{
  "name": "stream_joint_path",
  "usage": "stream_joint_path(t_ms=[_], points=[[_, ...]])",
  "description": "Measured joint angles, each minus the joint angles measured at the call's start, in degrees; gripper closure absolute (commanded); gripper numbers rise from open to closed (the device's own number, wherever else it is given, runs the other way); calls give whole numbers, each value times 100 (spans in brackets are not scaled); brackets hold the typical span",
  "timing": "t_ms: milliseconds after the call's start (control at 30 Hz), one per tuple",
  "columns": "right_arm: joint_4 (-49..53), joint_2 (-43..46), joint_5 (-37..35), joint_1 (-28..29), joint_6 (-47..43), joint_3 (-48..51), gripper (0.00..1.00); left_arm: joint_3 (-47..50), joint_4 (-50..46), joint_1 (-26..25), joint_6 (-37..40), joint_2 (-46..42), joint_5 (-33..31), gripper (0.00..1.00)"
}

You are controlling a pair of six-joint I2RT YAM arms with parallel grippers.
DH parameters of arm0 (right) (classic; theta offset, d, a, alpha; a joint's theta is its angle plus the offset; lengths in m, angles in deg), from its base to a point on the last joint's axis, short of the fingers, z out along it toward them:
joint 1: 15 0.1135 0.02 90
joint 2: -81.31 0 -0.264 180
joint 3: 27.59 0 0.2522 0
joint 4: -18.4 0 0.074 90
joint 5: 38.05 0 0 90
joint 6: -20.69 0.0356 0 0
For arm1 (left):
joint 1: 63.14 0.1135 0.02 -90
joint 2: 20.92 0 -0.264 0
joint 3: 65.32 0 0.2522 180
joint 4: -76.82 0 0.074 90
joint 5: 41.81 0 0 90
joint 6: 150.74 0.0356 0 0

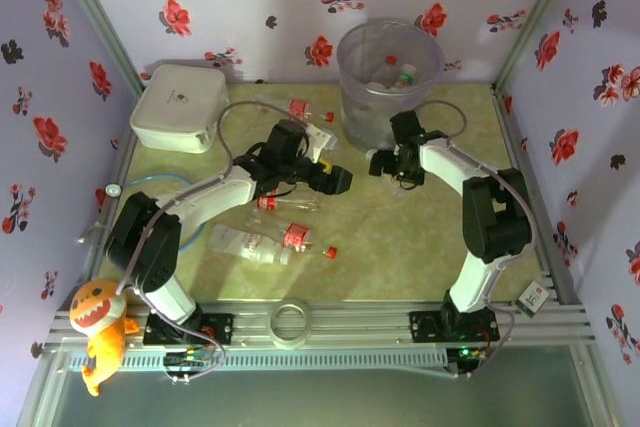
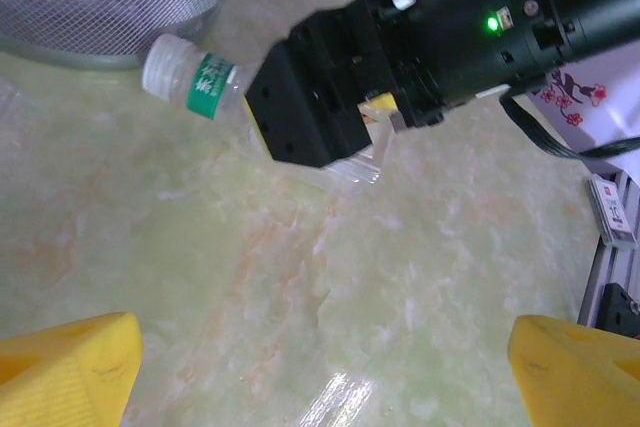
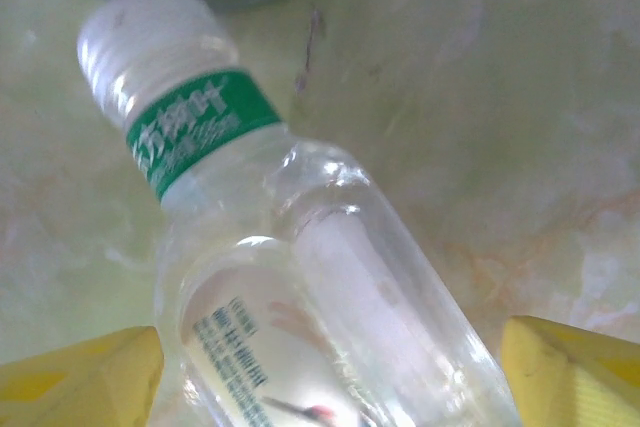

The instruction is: Put the plastic bottles in the bin

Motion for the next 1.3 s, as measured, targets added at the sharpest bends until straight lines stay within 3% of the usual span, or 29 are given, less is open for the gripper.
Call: stream_joint_path(t_ms=[233, 667, 900, 1100, 1300], points=[[280, -293, -186, 76, -227, 0, 8, 4, 131, 31, -105, 0, -4, 6], [345, -225, -374, 144, -308, 9, 32, 39, 221, 125, -212, 0, -2, 5], [625, 811, -361, 160, -337, 101, 32, 356, 356, 278, -299, -92, -2, 4], [1226, 2057, -284, 179, -518, 111, 37, 734, 474, 846, -428, -240, -70, 3], [2017, 2918, 48, 179, -675, -92, 41, 761, 411, 1207, -470, -470, -538, 2]])
